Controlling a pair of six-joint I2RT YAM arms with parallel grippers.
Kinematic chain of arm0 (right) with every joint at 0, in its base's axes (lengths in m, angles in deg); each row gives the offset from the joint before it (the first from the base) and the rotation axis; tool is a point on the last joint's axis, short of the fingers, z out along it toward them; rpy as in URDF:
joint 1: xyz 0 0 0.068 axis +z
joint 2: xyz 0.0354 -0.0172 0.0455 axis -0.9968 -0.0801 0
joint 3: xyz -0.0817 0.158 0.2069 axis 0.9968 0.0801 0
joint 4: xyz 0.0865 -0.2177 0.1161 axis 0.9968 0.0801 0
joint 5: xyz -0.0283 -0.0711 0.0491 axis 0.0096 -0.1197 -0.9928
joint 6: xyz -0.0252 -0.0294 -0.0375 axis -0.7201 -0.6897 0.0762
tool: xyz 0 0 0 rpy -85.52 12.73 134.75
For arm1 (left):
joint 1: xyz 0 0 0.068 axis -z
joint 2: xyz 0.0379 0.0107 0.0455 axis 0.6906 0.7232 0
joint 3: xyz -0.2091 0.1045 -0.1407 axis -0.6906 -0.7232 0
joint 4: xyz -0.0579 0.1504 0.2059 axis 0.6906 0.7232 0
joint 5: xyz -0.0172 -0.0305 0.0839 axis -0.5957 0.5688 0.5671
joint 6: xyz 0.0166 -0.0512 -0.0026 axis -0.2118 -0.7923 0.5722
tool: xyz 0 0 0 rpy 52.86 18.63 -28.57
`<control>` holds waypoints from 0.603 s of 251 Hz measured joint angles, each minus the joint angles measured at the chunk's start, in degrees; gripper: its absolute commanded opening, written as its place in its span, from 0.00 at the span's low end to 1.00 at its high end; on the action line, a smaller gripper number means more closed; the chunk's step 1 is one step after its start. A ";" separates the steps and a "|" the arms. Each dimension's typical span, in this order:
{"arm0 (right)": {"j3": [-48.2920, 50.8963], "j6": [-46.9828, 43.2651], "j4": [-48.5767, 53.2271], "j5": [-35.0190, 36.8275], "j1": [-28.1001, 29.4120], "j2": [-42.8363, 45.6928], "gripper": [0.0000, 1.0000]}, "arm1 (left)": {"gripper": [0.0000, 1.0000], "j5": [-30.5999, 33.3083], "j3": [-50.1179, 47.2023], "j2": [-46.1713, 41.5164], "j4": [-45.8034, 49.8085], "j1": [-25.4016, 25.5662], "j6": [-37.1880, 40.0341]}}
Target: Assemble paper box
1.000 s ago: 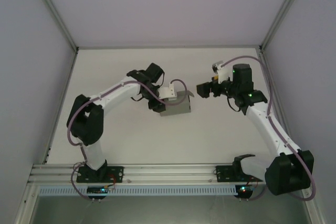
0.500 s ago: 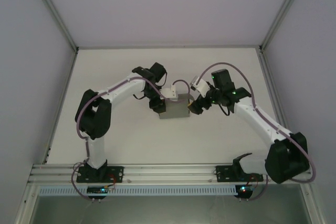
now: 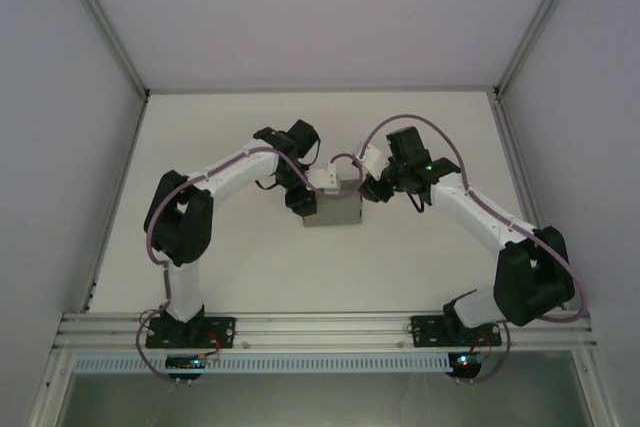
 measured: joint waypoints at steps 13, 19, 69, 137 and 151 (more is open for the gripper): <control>0.00 0.33 -0.24 0.26 0.00 -0.22 0.28 | 0.43 0.09 0.00 0.00 -0.09 0.00 -0.02; 0.00 0.46 -0.35 0.33 0.00 -0.33 0.26 | 0.43 0.11 0.00 0.00 -0.11 0.00 -0.09; 0.00 1.84 -0.57 0.44 0.44 -0.96 0.19 | 0.43 0.28 0.00 0.00 -0.35 0.11 -0.76; -0.52 4.61 0.04 -0.17 0.55 -1.49 0.00 | 0.43 0.59 0.00 -0.02 -0.68 0.17 -1.81; -0.98 6.29 0.46 0.22 0.66 -1.60 0.00 | 0.44 0.72 0.00 -0.02 -1.07 0.17 -2.19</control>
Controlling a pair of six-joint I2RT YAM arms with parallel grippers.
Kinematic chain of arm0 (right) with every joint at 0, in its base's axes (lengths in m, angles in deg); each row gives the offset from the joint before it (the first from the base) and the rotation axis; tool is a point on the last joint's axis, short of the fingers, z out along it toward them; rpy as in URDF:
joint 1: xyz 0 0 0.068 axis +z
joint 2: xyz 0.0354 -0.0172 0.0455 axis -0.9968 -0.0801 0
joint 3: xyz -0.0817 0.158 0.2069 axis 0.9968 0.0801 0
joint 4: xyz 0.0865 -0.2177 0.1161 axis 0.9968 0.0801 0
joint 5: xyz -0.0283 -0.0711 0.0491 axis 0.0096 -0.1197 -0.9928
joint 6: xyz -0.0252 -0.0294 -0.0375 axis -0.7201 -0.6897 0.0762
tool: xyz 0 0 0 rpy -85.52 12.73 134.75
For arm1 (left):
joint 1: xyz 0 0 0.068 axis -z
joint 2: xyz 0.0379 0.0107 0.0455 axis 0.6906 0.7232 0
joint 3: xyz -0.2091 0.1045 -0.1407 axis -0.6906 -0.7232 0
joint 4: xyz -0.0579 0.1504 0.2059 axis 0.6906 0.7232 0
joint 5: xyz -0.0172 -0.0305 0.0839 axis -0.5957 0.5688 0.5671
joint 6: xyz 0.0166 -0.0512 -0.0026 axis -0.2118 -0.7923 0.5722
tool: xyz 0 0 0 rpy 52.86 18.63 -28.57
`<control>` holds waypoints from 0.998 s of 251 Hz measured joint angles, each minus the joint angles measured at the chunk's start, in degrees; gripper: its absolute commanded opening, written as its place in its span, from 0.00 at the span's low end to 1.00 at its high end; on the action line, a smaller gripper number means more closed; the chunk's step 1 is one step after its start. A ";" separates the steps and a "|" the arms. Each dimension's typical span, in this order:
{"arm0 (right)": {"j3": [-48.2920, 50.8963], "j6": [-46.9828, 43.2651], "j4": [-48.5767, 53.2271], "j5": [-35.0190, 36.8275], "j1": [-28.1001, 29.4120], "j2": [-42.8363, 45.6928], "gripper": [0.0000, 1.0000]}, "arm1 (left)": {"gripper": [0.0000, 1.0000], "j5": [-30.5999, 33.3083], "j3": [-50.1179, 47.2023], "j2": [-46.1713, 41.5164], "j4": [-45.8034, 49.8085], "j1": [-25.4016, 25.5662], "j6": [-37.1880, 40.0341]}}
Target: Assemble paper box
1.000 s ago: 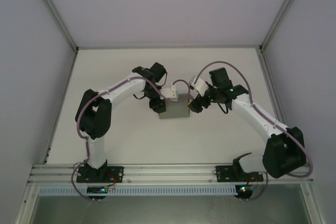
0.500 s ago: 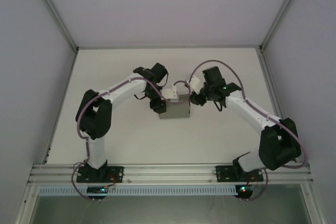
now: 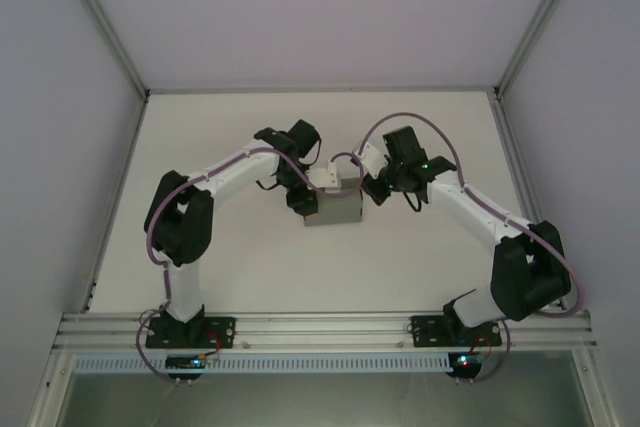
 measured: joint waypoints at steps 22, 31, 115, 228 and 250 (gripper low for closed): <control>-0.81 5.44 0.68 2.95 1.01 0.00 0.00 | 0.44 0.15 -0.13 0.00 -1.20 0.09 -0.42; -1.01 7.85 0.72 4.59 1.75 0.02 0.00 | 0.44 0.31 -0.26 -0.07 -1.64 0.20 -0.63; 1.38 35.36 -1.92 17.90 8.09 2.05 0.00 | 0.44 0.74 -0.83 -0.44 -2.75 0.55 -1.49; 9.35 46.25 -13.31 24.85 10.64 4.28 0.00 | 0.44 2.05 -0.92 -0.44 -3.50 0.96 -2.16; 11.02 44.26 -16.09 24.90 10.64 4.76 0.00 | 0.44 2.12 -0.94 -0.44 -3.58 0.96 -2.36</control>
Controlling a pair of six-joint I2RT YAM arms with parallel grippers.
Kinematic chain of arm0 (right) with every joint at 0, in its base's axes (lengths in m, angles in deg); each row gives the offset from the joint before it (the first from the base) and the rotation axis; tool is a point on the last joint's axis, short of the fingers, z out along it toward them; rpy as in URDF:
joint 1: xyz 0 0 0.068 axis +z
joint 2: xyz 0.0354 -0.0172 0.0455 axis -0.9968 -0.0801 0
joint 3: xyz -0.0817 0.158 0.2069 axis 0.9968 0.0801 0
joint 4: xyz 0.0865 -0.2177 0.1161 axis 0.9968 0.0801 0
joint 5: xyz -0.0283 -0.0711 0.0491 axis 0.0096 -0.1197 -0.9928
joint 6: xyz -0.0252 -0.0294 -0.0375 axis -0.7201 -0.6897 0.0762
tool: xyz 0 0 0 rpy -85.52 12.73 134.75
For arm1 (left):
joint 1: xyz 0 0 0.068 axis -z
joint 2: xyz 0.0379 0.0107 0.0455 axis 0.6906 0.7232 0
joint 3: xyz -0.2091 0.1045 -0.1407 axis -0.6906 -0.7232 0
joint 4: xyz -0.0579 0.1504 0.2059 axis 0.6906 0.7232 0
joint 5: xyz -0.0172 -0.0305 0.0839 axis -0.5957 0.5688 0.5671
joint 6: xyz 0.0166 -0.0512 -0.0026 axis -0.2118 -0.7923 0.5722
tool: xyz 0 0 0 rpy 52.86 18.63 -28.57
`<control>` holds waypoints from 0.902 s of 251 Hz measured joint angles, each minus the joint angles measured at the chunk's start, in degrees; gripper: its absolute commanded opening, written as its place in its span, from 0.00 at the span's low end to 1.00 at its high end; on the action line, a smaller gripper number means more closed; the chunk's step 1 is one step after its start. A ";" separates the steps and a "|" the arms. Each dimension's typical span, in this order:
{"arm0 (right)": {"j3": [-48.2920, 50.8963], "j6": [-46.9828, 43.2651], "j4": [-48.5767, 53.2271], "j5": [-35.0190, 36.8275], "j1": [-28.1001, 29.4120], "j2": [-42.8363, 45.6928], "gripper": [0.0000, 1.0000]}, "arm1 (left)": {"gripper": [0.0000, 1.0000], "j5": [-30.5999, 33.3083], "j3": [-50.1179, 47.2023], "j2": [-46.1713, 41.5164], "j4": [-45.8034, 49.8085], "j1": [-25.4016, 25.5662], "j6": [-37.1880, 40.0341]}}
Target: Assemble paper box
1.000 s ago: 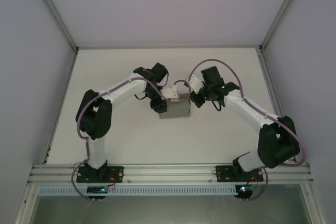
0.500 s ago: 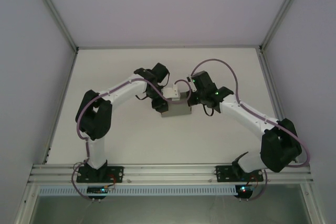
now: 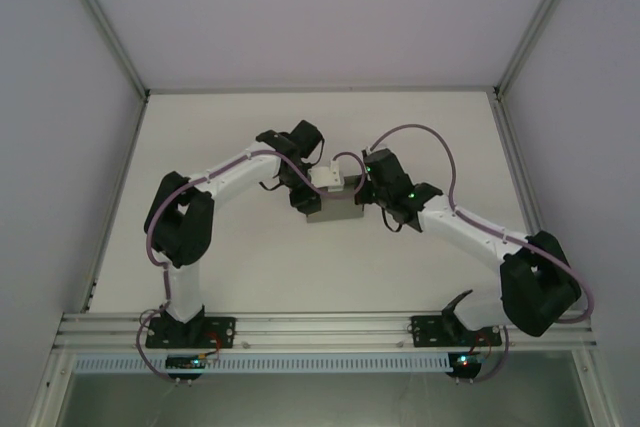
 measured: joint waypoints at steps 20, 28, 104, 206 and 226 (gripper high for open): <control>1.42 -1.92 -2.25 0.20 0.09 0.31 0.00 | 0.44 0.11 0.00 0.00 -0.02 0.00 -0.22; 1.79 -2.62 -2.91 0.35 0.17 0.42 0.00 | 0.44 0.13 0.00 0.00 -0.02 0.00 -0.24; 7.10 -5.44 -11.58 0.63 0.39 1.64 0.00 | 0.45 0.35 -0.07 0.00 -0.22 -0.02 -1.31; 10.36 -6.12 -18.49 6.32 4.26 1.16 0.00 | 0.69 1.14 -1.11 -0.55 -2.21 -0.07 -2.69; 10.36 -6.16 -18.73 6.86 4.94 1.03 0.00 | 0.83 1.22 -1.51 -1.68 -2.93 0.00 -3.10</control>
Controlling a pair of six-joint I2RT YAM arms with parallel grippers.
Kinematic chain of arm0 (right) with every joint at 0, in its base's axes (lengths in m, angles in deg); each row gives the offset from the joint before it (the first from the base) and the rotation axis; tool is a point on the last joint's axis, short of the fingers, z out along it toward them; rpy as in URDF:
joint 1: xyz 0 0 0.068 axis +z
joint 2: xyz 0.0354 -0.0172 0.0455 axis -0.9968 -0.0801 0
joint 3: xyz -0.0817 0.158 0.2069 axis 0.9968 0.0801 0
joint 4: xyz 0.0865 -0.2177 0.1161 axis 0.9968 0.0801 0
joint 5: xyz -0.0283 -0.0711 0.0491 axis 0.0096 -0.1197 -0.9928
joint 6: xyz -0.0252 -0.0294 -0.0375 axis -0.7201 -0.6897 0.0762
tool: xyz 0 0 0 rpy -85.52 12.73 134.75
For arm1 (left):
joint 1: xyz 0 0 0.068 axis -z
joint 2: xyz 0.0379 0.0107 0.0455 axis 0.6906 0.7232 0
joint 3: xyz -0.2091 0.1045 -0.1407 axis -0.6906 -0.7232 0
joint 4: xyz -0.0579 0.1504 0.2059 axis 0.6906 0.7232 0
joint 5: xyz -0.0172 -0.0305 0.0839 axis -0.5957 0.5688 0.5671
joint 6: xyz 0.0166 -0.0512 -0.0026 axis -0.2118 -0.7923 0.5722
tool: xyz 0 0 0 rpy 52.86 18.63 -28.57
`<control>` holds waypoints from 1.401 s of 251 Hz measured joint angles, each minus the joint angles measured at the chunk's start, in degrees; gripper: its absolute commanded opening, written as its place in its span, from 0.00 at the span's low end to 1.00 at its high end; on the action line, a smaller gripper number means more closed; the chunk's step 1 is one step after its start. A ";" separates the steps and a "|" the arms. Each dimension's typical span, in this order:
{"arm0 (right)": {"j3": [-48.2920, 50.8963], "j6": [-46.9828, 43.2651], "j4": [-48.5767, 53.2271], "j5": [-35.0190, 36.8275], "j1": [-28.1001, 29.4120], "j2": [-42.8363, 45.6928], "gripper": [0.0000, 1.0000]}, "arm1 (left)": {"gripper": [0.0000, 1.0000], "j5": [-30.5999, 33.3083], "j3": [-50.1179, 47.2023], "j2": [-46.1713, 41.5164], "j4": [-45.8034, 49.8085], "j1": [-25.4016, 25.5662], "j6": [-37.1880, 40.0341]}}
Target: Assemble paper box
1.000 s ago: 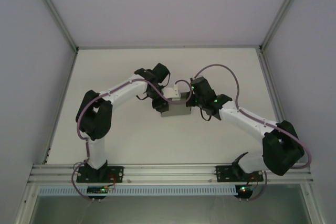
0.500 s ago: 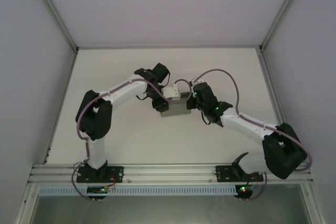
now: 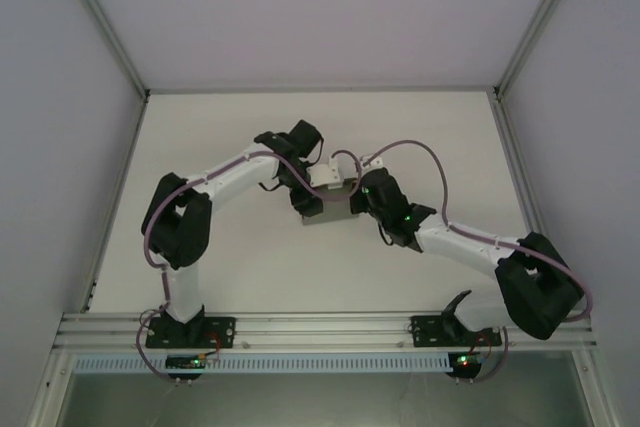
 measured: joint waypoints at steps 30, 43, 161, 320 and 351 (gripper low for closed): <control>0.00 0.00 -0.13 0.96 1.01 -0.22 0.00 | 1.00 -0.02 -0.39 -2.93 -1.33 0.00 -1.27; 0.00 0.00 -0.11 1.42 1.29 -0.24 0.00 | 1.00 0.17 -0.87 -4.70 -2.32 0.00 -1.66; -2.69 1.18 4.66 6.45 4.13 -1.25 0.00 | 0.64 17.59 -15.74 -23.63 -10.03 1.07 -25.79; -6.03 2.82 8.39 7.91 5.40 -3.54 0.00 | 0.38 17.49 -18.71 -23.26 -11.43 1.11 -36.46; -6.05 2.80 8.50 7.91 5.42 -3.54 0.00 | 0.16 18.25 -18.71 -21.40 -11.41 1.11 -37.66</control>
